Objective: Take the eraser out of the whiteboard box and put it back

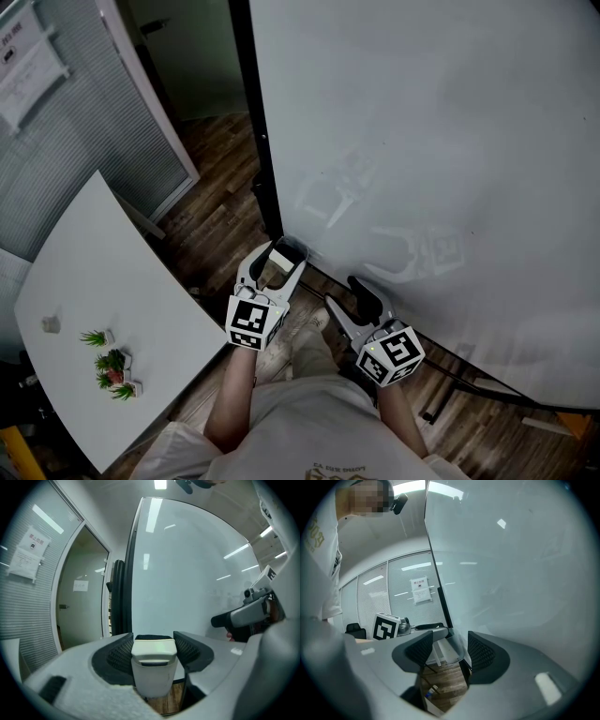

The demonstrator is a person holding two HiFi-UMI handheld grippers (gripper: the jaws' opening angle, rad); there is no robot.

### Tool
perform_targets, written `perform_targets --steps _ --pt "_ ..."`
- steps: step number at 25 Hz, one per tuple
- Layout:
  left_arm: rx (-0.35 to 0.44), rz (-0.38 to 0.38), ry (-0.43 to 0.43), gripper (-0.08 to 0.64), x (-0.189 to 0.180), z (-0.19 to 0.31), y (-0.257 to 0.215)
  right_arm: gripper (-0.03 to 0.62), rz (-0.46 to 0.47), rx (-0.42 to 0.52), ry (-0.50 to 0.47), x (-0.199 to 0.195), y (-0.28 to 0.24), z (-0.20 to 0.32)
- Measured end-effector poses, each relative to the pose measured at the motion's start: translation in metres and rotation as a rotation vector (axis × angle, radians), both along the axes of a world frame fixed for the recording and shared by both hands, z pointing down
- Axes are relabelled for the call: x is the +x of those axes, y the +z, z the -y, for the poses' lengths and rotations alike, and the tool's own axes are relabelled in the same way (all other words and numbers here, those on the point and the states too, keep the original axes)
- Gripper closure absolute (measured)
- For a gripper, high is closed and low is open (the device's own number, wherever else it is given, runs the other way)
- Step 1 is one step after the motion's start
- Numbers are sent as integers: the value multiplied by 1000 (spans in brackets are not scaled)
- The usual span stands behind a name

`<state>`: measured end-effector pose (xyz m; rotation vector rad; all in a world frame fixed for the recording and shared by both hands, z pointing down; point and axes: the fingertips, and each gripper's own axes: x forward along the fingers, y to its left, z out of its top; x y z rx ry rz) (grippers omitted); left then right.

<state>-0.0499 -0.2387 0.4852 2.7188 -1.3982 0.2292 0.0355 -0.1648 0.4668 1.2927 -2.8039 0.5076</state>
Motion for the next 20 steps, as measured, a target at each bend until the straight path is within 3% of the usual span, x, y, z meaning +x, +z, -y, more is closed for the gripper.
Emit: perform_targets --steps 20 --pt "50 -18 -25 296 -4 -11 -24 360 15 21 1 3 -10 -12"
